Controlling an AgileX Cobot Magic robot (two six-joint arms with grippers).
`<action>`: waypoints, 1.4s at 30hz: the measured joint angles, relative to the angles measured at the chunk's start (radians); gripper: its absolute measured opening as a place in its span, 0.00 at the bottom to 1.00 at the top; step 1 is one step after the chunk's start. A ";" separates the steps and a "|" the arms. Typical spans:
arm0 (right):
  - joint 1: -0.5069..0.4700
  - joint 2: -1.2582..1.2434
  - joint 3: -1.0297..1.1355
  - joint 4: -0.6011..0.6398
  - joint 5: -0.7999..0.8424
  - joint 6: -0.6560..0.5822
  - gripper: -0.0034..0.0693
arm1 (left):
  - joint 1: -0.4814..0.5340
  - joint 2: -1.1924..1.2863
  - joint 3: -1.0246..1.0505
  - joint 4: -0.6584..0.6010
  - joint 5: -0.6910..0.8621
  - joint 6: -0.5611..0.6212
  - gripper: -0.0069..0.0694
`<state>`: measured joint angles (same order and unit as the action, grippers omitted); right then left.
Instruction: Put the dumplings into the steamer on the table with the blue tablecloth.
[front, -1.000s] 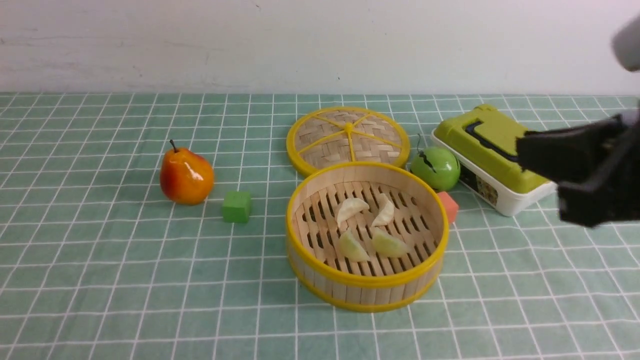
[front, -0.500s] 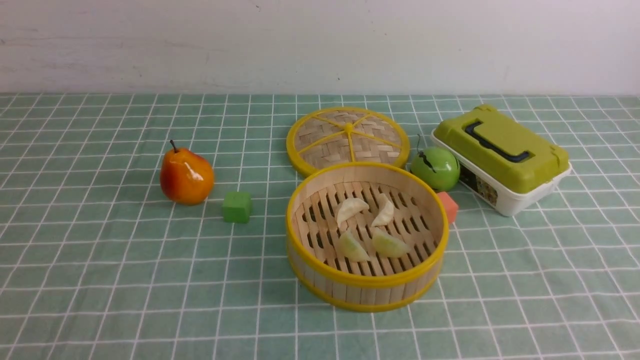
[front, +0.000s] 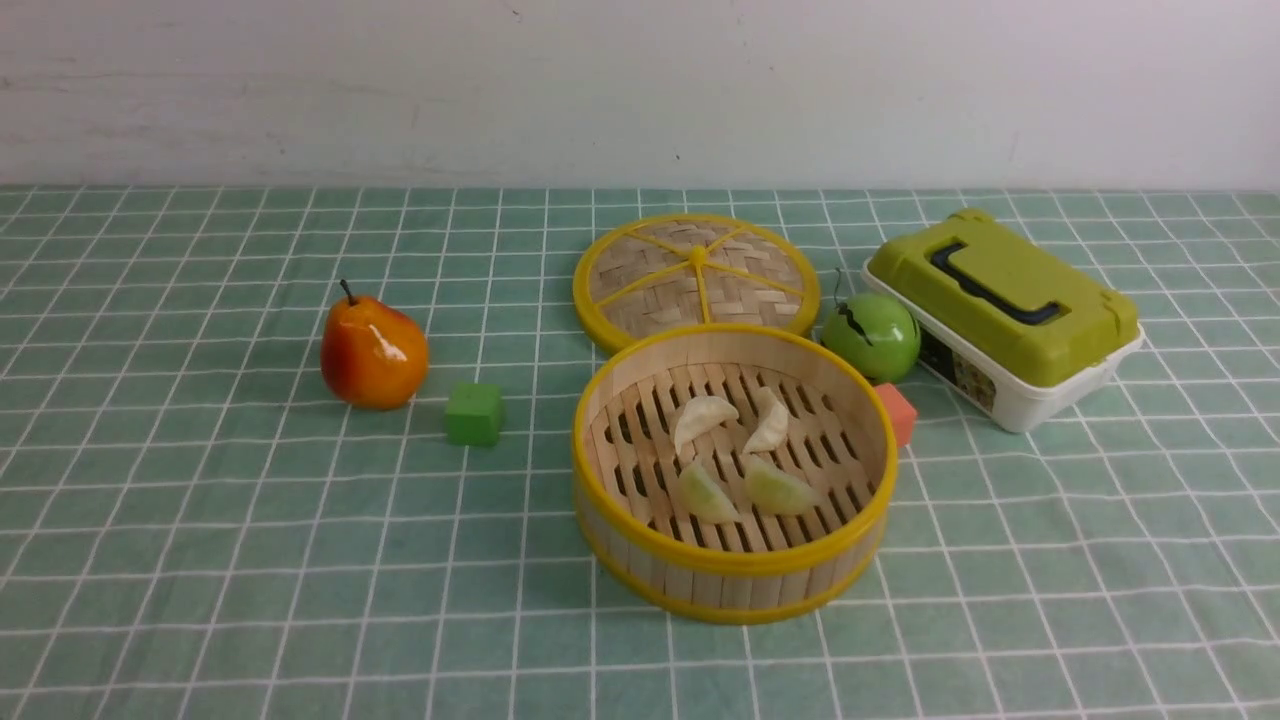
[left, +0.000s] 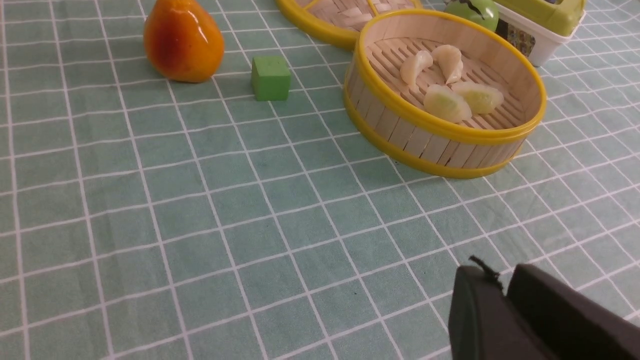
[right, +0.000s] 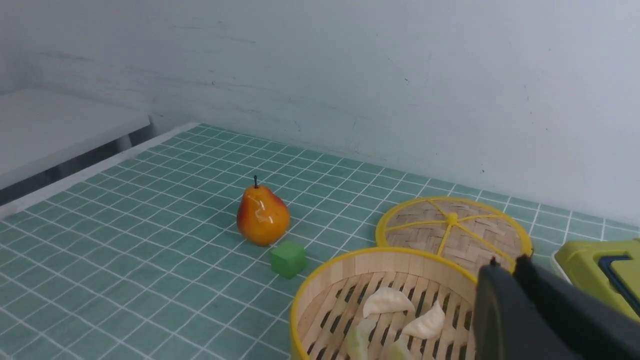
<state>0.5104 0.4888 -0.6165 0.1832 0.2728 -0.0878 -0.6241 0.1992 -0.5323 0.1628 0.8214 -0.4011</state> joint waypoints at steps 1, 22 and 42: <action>-0.002 -0.012 0.016 -0.008 -0.006 0.000 0.05 | 0.000 0.000 0.000 0.000 0.000 0.000 0.20; -0.431 -0.499 0.643 -0.161 0.006 0.205 0.02 | 0.000 0.000 0.000 0.000 0.000 -0.001 0.21; -0.431 -0.499 0.635 -0.166 0.106 0.205 0.02 | 0.000 0.000 0.000 0.001 0.000 -0.001 0.24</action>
<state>0.0792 -0.0099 0.0185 0.0168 0.3786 0.1177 -0.6241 0.1992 -0.5323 0.1637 0.8214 -0.4022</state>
